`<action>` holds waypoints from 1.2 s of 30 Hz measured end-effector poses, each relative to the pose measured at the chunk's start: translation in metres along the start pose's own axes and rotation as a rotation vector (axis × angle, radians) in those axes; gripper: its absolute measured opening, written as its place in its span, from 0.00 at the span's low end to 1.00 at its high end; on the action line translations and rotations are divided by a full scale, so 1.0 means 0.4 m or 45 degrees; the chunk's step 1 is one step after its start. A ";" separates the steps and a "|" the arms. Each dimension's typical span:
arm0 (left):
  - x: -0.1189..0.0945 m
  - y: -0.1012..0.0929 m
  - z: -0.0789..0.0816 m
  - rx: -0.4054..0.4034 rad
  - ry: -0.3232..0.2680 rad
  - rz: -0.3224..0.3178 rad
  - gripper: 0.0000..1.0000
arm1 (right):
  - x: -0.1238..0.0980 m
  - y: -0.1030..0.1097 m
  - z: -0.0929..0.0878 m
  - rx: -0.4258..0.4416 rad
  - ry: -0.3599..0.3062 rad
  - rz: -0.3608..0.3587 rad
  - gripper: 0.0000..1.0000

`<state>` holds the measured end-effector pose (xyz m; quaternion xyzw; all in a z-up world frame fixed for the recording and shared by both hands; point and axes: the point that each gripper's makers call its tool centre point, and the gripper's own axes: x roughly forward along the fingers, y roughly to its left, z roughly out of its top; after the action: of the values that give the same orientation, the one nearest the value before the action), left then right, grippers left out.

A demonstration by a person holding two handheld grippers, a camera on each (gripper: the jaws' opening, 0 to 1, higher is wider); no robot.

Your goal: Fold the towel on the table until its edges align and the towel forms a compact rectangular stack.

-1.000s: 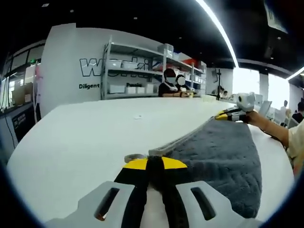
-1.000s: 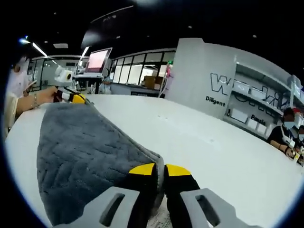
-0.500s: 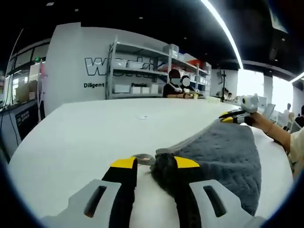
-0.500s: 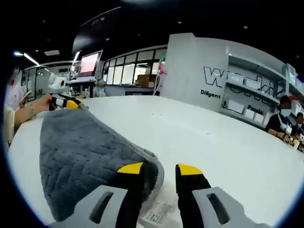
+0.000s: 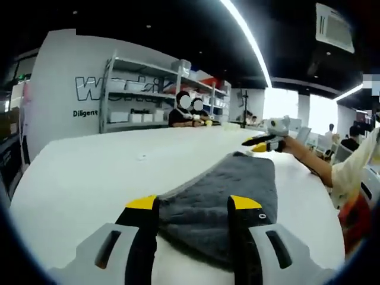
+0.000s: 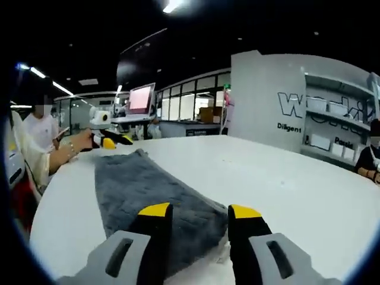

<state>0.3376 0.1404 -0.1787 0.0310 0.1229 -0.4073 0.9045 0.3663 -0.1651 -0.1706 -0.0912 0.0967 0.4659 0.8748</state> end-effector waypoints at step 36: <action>0.024 -0.056 -0.096 0.055 0.203 -0.121 0.47 | 0.005 0.063 -0.107 0.119 0.142 0.174 0.31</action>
<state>0.3193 0.1245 -0.2172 0.0770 0.1868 -0.4485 0.8706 0.3430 -0.1604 -0.2142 -0.0694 0.1728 0.5139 0.8374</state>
